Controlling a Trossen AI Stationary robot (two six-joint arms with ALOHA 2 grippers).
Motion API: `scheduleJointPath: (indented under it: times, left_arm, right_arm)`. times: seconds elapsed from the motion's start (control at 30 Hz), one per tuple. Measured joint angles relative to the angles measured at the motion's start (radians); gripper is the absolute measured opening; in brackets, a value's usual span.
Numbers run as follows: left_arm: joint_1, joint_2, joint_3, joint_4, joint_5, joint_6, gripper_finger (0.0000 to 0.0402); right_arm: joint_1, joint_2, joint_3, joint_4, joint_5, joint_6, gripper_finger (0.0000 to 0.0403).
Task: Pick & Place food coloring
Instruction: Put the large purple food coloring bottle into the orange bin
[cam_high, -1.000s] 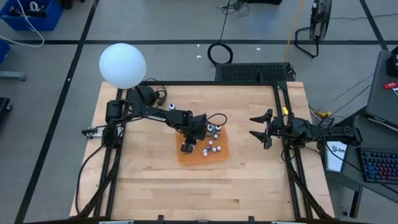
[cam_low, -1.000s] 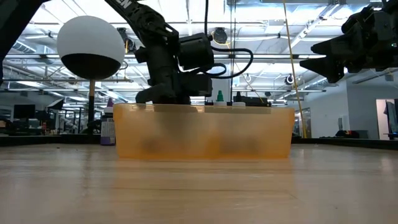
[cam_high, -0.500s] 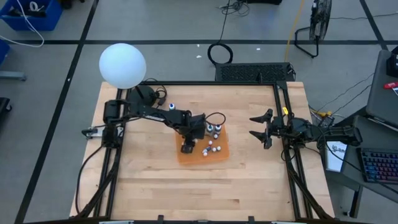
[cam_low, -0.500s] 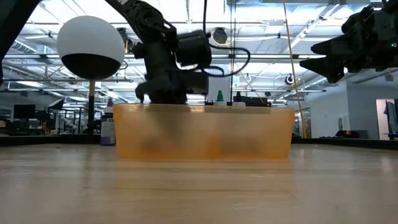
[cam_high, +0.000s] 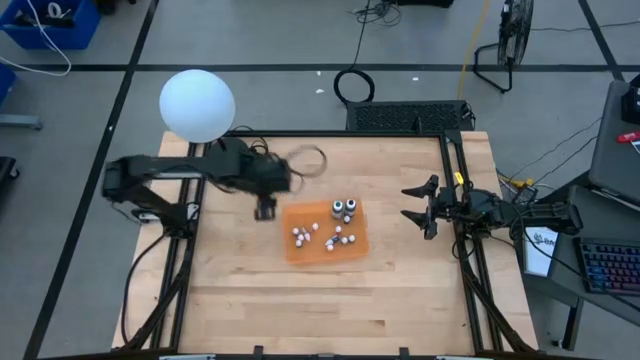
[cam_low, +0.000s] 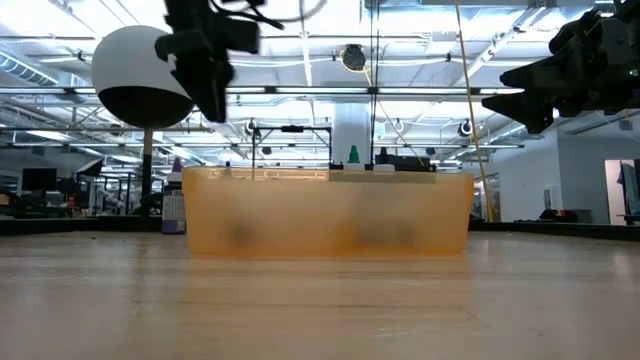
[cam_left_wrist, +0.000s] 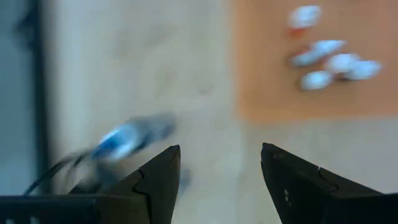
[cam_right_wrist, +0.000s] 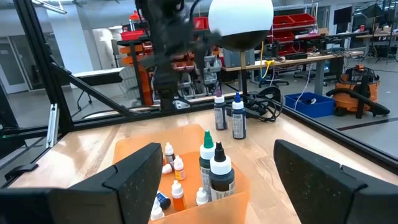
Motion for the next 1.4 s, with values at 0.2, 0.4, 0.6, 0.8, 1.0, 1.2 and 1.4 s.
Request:
scheduleJointPath:
  times: [0.2, 0.4, 0.6, 0.8, 1.0, 1.2, 1.4]
  left_arm:
    - [0.141, -0.15, 0.001, -0.093, -0.062, -0.12, 0.0225]
    - [0.326, -0.167, 0.001, -0.138, 0.024, -0.169, 0.0225]
    - [0.421, -0.107, 0.001, -0.164, 0.032, -0.233, 0.0225]
    - [0.433, -0.042, 0.001, -0.164, 0.073, -0.251, 0.0225]
    - [0.436, 0.035, 0.001, -0.165, 0.062, -0.266, 0.0225]
    - [0.436, 0.086, -0.011, -0.168, 0.07, -0.271, 0.0225]
    - [0.434, 0.077, -0.097, -0.16, 0.077, -0.264, 0.0225]
  right_arm:
    - [0.0, 0.0, 0.0, 0.0, 0.0, 0.0, 0.0293]
    - [0.0, 0.0, 0.0, 0.0, 0.0, 0.0, 0.0293]
    - [0.0, 0.0, 0.0, 0.0, 0.0, 0.0, 0.0293]
    - [0.0, 0.0, 0.0, 0.0, 0.0, 0.0, 0.0293]
    - [0.0, 0.0, 0.0, 0.0, 0.0, 0.0, 0.0293]
    - [0.0, 0.0, 0.0, 0.0, 0.0, 0.0, 0.0293]
    - [0.0, 0.0, 0.0, 0.0, 0.0, 0.0, 0.0293]
